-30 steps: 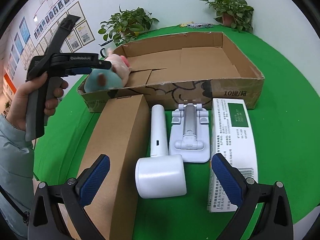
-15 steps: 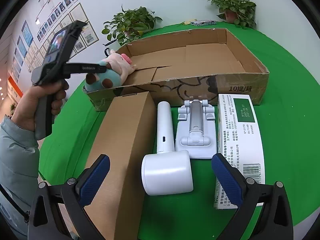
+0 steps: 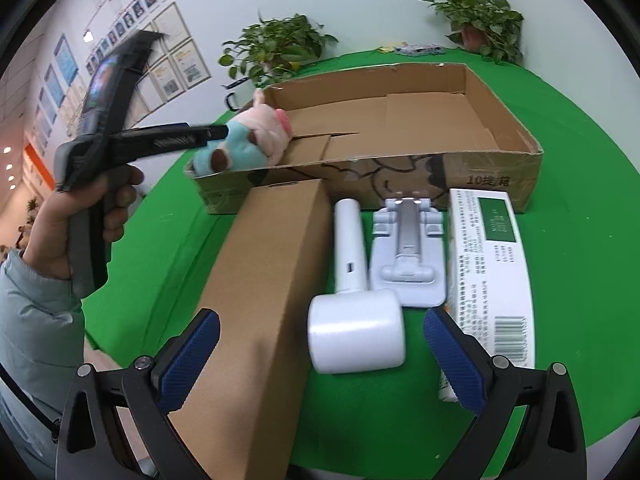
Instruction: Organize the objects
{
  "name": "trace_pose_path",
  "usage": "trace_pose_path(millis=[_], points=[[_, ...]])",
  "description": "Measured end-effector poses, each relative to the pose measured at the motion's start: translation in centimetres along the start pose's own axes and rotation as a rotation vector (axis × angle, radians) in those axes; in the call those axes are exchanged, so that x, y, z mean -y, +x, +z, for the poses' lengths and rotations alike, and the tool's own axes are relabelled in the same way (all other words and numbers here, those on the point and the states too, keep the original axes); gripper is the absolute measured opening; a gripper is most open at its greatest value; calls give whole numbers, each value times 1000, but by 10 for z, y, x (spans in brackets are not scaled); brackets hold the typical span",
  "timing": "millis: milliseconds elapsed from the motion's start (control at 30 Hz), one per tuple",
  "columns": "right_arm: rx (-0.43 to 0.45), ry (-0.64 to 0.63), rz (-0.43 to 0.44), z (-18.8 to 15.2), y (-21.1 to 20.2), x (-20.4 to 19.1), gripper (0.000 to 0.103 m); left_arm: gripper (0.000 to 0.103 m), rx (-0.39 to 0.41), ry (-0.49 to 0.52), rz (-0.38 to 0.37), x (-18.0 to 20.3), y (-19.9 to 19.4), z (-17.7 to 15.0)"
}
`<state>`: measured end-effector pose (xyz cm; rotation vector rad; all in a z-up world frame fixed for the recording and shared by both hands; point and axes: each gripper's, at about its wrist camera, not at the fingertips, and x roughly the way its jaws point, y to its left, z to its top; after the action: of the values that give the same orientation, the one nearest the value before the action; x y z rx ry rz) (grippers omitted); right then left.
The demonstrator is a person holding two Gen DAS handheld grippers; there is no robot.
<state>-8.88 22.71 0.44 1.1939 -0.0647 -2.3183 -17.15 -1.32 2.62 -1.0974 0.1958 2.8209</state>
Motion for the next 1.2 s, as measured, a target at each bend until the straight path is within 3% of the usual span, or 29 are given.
trace_pose_path(millis=[100,267,433,567,633,733,767,867,1067,1200], points=[[-20,-35,48,-10,-7,-14,102,79,12,-97,-115,-9,-23,-21],[-48,-79,107,-30,-11,-51,102,79,-75,-177,-277,3,-23,-75],[-97,-188,36,-53,-2,-90,102,77,-177,-256,-467,22,-5,-113],[-124,-242,-43,-67,5,-105,102,77,-202,-311,-571,33,1,-127],[-138,-253,-69,-69,9,-109,102,69,-226,-319,-614,41,5,-132],[-167,-246,-97,-74,20,-108,97,66,-241,-303,-620,57,2,-143],[-163,-244,-111,-75,21,-108,91,66,-241,-299,-617,59,-2,-146],[-135,-235,-111,-76,18,-105,90,66,-243,-316,-635,59,-4,-153],[-126,-199,-60,-77,12,-100,90,67,-232,-400,-659,40,-17,-171],[-139,-151,33,-75,9,-97,90,70,-228,-471,-677,21,-29,-186]])
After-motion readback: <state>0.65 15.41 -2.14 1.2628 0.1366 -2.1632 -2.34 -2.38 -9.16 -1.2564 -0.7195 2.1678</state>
